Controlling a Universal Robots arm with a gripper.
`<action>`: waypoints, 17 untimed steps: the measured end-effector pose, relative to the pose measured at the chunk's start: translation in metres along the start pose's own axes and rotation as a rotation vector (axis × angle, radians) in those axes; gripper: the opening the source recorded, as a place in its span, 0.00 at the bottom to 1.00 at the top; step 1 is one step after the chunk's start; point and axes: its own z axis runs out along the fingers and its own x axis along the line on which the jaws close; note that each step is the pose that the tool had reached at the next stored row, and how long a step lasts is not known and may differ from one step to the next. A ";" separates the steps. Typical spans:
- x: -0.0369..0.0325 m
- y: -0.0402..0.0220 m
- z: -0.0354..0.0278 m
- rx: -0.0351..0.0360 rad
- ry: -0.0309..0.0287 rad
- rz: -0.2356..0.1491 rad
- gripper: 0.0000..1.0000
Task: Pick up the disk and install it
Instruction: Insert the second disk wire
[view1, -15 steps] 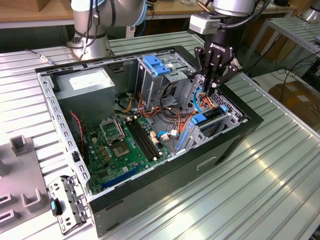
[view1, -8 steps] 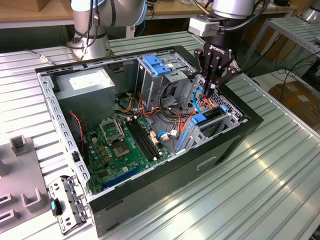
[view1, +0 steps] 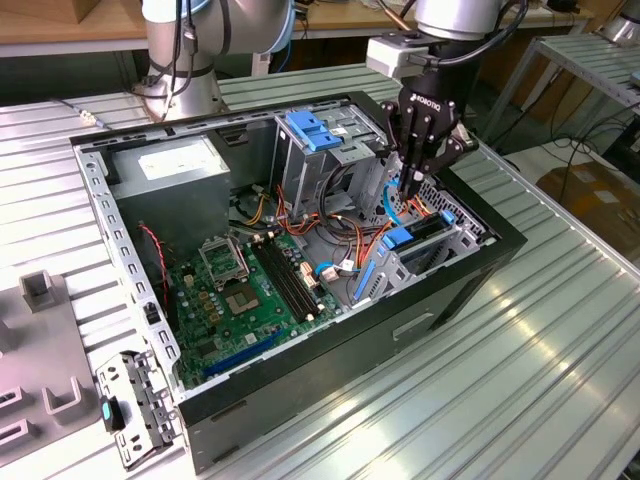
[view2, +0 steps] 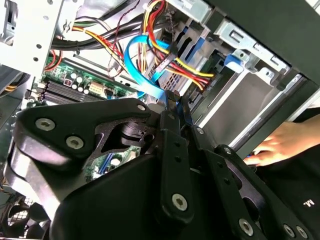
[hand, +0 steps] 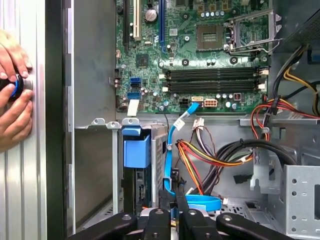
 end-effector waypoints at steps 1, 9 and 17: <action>0.0001 0.0011 0.0001 0.0021 -0.0010 0.000 0.16; 0.0098 0.0057 0.0043 0.0274 -0.0446 -0.003 0.16; 0.0343 0.0103 0.0141 0.0589 -0.0756 -0.002 0.16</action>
